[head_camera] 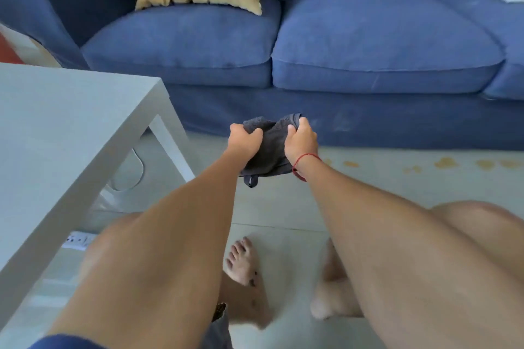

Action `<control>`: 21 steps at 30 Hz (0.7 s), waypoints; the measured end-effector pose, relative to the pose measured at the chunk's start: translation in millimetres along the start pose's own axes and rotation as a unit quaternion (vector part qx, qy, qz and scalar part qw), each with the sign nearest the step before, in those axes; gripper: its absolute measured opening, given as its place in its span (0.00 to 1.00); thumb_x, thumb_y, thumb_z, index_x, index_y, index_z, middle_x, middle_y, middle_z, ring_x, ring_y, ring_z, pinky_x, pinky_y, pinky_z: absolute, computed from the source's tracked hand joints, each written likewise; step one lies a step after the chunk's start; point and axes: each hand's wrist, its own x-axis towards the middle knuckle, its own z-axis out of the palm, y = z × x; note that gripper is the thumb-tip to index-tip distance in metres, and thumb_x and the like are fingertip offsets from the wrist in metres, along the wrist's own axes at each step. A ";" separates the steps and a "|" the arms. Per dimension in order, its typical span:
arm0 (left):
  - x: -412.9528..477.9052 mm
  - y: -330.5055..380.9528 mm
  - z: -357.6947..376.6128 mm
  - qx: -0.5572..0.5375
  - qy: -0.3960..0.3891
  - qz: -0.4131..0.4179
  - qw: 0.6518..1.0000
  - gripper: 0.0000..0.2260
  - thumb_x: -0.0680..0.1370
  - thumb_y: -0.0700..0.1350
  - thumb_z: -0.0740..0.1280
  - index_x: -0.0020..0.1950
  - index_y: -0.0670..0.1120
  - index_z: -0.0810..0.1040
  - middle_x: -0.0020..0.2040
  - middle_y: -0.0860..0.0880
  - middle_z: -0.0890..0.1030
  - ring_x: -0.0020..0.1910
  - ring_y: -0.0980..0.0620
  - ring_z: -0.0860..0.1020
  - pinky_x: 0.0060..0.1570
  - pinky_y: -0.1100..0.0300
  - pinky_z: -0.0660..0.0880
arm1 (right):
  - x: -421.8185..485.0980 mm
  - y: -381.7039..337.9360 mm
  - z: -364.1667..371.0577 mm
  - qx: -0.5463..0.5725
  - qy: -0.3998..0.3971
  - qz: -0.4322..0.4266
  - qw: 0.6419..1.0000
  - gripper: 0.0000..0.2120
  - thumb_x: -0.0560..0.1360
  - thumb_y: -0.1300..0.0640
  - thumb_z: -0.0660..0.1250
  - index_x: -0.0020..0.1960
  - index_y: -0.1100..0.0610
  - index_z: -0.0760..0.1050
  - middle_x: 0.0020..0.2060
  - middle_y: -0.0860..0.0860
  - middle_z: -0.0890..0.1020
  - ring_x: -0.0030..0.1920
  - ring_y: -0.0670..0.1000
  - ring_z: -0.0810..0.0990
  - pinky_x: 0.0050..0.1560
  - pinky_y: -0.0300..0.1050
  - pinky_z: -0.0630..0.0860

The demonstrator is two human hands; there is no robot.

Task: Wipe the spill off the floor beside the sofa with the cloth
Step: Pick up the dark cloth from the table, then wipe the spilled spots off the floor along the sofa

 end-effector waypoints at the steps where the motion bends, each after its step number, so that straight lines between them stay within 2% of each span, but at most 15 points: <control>1: 6.3 -9.5 10.4 0.008 -0.010 -0.002 1.000 0.19 0.78 0.44 0.62 0.66 0.38 0.65 0.59 0.42 0.74 0.58 0.43 0.73 0.52 0.57 0.66 | 7.4 13.6 5.8 -0.006 -0.003 0.013 1.000 0.12 0.82 0.56 0.54 0.59 0.62 0.69 0.60 0.64 0.76 0.60 0.65 0.74 0.57 0.53 0.71; 4: 30.4 -37.1 40.4 0.030 -0.023 -0.004 0.999 0.18 0.79 0.41 0.63 0.66 0.38 0.63 0.60 0.41 0.74 0.61 0.42 0.74 0.52 0.58 0.67 | 32.6 50.8 27.4 -0.027 -0.011 0.054 0.998 0.09 0.82 0.55 0.54 0.54 0.61 0.68 0.58 0.63 0.77 0.57 0.65 0.76 0.53 0.52 0.72; 10: 78.1 -83.6 88.8 0.062 -0.051 -0.021 0.997 0.18 0.78 0.41 0.63 0.66 0.39 0.63 0.51 0.46 0.71 0.50 0.47 0.71 0.53 0.54 0.70 | 74.2 109.5 75.2 -0.078 -0.031 0.104 0.991 0.12 0.82 0.55 0.53 0.59 0.62 0.68 0.58 0.62 0.78 0.57 0.65 0.77 0.53 0.53 0.73; 14: 109.9 -110.5 106.8 0.092 -0.053 -0.024 0.994 0.18 0.78 0.41 0.63 0.65 0.39 0.63 0.51 0.45 0.73 0.53 0.43 0.75 0.55 0.50 0.74 | 96.6 136.7 110.2 -0.105 -0.046 0.116 0.987 0.13 0.83 0.55 0.53 0.61 0.62 0.67 0.57 0.62 0.78 0.56 0.65 0.78 0.51 0.53 0.73; 18: 144.2 -151.5 120.1 0.138 -0.081 -0.071 0.985 0.21 0.78 0.44 0.63 0.68 0.41 0.61 0.60 0.39 0.75 0.60 0.39 0.75 0.59 0.46 0.73 | 118.3 165.7 141.9 -0.110 -0.059 0.151 0.981 0.16 0.82 0.55 0.55 0.66 0.62 0.64 0.62 0.61 0.75 0.61 0.64 0.75 0.56 0.55 0.72; 21: 167.7 -182.8 122.5 0.193 -0.078 -0.113 0.972 0.29 0.78 0.49 0.62 0.75 0.44 0.55 0.69 0.41 0.69 0.70 0.40 0.65 0.67 0.44 0.67 | 126.5 191.2 165.3 -0.202 -0.069 0.121 0.969 0.27 0.80 0.52 0.58 0.74 0.61 0.56 0.72 0.59 0.64 0.70 0.61 0.67 0.65 0.56 0.67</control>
